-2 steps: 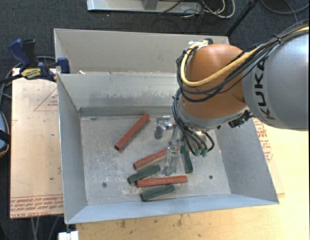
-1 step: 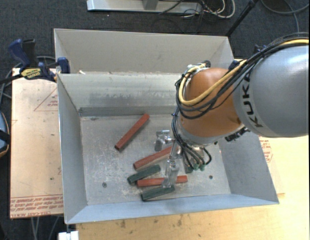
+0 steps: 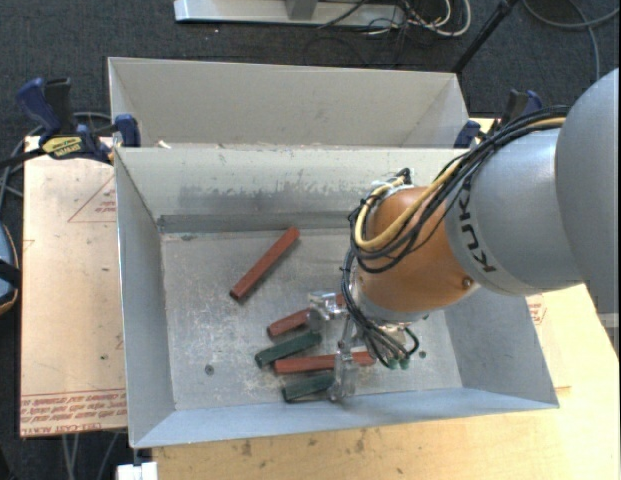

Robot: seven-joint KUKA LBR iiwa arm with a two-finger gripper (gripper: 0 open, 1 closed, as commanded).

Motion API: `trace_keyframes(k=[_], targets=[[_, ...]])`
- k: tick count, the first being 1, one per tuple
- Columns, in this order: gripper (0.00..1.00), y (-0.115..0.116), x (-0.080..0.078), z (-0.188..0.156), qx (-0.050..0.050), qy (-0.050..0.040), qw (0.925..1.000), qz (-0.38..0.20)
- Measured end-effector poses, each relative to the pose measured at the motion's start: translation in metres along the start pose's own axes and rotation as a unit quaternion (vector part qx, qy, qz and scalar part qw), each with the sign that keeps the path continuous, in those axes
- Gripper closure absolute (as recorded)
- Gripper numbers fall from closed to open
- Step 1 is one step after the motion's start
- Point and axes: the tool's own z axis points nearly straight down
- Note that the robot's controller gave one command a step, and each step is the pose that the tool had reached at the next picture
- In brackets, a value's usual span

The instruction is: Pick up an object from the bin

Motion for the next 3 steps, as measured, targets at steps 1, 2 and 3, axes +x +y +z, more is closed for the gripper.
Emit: trace_keyframes(k=[1,2,3], targets=[[0.0,0.0,-0.001,0.032,0.001,-0.0068,1.0,-0.004],[0.0,0.014,0.004,0.012,0.0,-0.0021,0.9985,0.054],[1.0,0.021,0.001,0.011,0.0,0.0021,0.998,0.063]])
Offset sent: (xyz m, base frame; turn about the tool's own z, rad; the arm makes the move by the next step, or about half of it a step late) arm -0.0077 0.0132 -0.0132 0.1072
